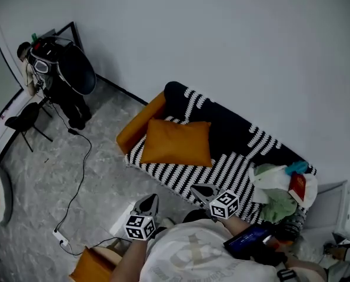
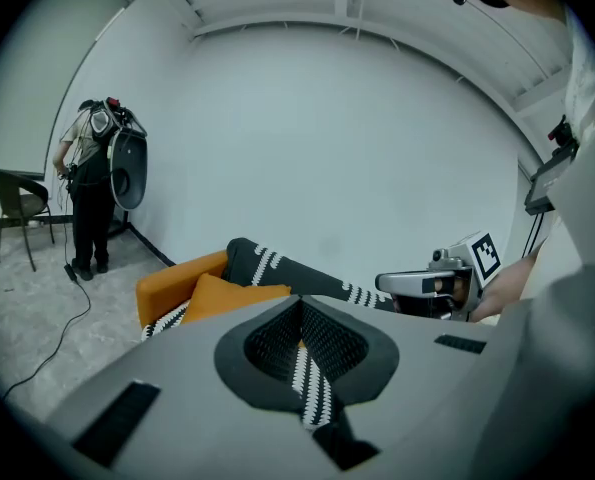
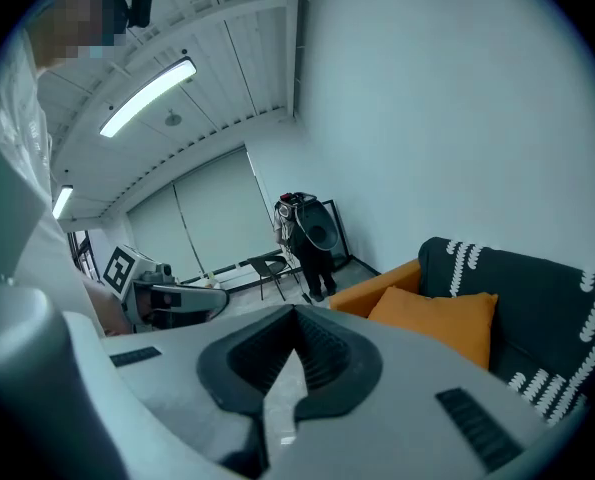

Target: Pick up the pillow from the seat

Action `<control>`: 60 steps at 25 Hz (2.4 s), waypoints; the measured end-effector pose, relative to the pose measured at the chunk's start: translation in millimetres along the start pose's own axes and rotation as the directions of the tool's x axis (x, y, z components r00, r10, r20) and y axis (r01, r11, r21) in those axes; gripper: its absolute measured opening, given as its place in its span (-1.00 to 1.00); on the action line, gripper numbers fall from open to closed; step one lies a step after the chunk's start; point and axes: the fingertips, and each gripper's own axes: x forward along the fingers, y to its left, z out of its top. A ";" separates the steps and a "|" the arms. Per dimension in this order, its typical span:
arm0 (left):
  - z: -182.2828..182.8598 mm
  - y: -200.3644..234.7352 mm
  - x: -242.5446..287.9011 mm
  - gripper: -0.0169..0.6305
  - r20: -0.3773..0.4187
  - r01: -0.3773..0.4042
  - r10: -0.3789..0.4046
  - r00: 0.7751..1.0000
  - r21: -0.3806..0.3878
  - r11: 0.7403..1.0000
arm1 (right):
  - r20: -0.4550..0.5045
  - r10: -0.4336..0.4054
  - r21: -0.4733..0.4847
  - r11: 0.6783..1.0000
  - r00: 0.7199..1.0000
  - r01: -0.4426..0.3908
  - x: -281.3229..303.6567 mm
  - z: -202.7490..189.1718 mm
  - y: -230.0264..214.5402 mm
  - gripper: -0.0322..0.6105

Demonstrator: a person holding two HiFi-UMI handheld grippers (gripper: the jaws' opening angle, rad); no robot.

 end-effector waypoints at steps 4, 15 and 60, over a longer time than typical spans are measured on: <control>-4.9 18.3 -6.4 -0.92 -0.004 -0.027 0.027 1.000 -0.028 0.999 | -0.024 -0.009 0.004 1.000 1.000 0.009 11.5 0.1 -9.5 -0.86; -1.2 54.4 1.4 -0.92 -0.048 -0.067 0.065 0.997 -0.042 0.997 | -0.062 0.010 0.064 0.998 0.998 -0.006 57.7 -2.5 -32.8 -0.86; 131.3 137.2 277.2 -0.92 -0.284 0.219 -0.193 0.939 0.060 0.974 | -0.063 -0.281 0.257 0.923 0.958 0.288 131.2 64.1 -255.9 -0.86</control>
